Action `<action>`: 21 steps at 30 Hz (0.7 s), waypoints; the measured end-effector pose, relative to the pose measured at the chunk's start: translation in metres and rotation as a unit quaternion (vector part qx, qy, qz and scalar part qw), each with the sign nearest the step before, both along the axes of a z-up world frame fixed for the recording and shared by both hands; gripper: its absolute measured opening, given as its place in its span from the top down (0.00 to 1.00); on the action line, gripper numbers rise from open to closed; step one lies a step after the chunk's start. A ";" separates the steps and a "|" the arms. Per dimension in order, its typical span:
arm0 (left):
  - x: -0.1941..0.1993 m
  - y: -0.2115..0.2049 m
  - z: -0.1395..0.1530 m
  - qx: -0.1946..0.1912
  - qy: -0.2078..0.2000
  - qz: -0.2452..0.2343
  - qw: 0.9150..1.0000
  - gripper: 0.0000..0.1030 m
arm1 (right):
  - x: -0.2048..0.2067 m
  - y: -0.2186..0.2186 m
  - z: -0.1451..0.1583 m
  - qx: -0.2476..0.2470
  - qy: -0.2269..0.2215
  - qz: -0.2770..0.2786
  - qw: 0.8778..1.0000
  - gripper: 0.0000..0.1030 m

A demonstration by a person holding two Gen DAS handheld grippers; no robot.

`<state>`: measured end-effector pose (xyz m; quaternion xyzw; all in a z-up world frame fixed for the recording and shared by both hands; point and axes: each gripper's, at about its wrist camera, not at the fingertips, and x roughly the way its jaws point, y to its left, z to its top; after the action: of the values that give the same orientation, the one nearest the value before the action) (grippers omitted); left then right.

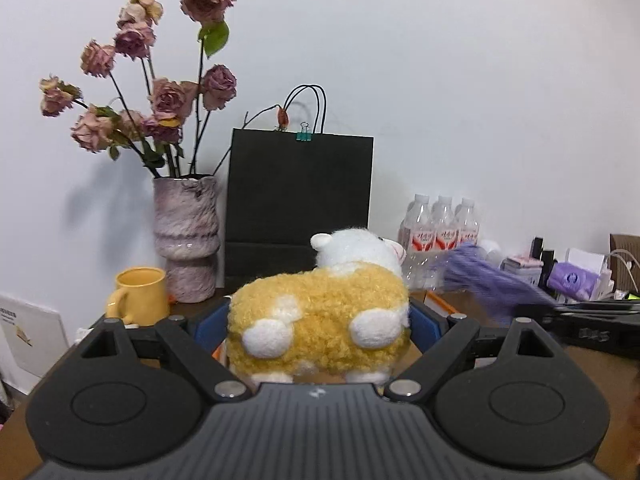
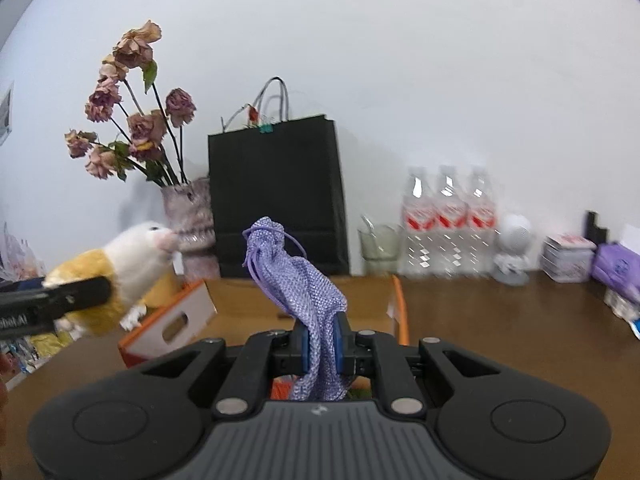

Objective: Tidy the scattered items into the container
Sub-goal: 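Carry the sheep and purple bag into the box and open both tools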

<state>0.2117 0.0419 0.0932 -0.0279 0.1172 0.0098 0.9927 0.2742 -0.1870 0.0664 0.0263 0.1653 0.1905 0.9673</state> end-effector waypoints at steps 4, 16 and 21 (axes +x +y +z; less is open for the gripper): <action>0.029 0.000 -0.006 -0.023 0.006 0.008 1.000 0.12 | 0.035 0.023 -0.002 0.003 0.015 -0.005 1.000 0.89; 0.113 0.017 -0.059 -0.024 0.097 0.042 0.994 0.12 | 0.106 0.043 -0.051 -0.020 0.100 -0.003 0.995 0.89; 0.118 0.018 -0.069 -0.027 0.115 0.040 0.992 0.09 | 0.107 0.044 -0.056 -0.029 0.109 -0.003 0.994 0.80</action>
<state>0.3295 0.0601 0.0242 -0.0575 0.2298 0.0493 0.9703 0.3815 -0.1433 0.0106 0.0190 0.2754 0.1789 0.9443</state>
